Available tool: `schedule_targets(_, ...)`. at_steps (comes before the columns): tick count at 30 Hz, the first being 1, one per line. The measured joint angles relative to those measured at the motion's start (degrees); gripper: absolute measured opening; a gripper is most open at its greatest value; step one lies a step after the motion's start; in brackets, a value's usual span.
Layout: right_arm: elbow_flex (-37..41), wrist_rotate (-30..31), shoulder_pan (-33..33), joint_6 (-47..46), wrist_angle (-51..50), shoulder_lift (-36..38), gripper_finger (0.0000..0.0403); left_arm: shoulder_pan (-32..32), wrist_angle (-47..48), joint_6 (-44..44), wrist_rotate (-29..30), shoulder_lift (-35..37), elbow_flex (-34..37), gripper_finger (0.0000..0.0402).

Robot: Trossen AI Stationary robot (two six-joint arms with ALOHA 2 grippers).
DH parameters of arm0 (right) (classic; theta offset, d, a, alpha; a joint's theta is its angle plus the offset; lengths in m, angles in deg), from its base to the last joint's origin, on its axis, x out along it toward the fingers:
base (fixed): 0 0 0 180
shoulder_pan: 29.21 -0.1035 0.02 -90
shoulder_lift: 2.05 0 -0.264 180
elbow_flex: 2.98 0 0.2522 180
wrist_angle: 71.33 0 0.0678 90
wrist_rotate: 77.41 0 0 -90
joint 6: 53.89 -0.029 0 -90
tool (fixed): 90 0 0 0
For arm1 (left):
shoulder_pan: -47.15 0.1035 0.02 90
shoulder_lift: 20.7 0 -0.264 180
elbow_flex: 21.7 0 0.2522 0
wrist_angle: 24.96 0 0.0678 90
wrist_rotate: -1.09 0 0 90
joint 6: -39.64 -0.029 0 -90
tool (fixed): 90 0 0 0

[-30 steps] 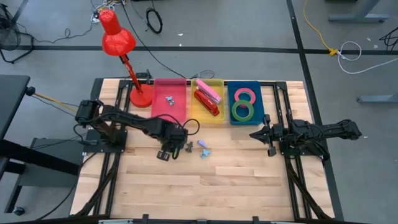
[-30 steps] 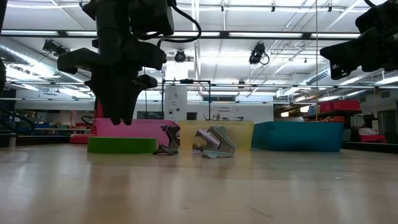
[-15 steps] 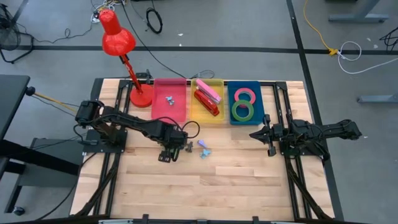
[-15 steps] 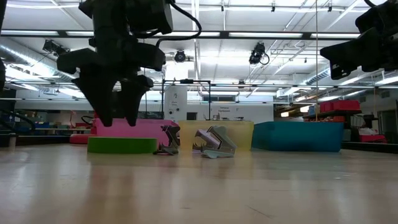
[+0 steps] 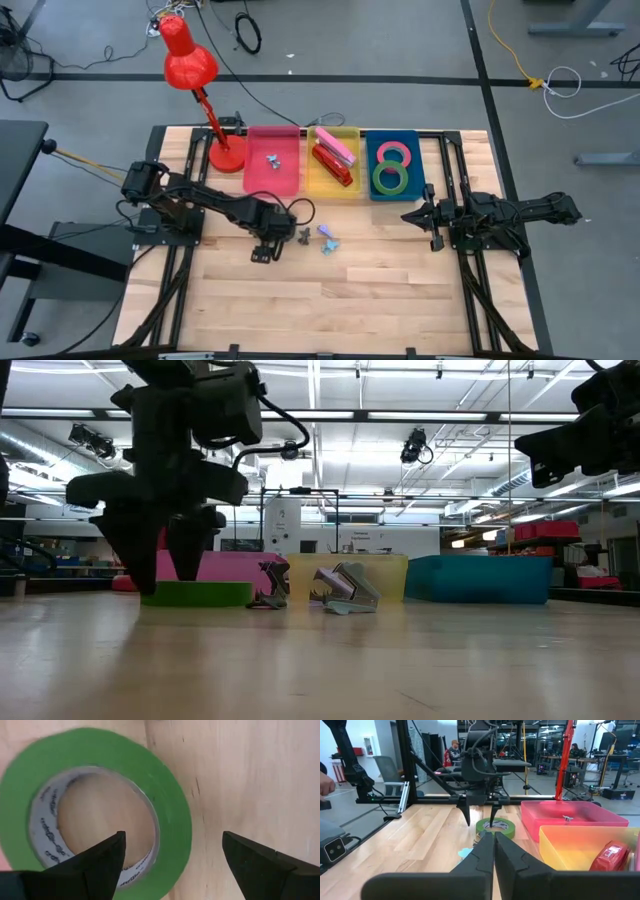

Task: Pick and place Stapler, Stapler remover, tape
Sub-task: Put the green tape into the blue bin

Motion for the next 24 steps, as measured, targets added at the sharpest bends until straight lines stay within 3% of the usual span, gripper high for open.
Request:
schedule_targets(17, 0.0, 0.0, 0.0, 0.0, 0.0, 0.0, 0.0017, 0.3, -1.5, -2.2, 0.0, -1.8, 1.1, 0.0333)
schedule_targets(24, 0.0, 0.0, 0.0, 0.0, 0.0, 0.0, 0.0017, 0.6, -1.5, -3.3, -0.4, -1.8, 1.0, 0.0288)
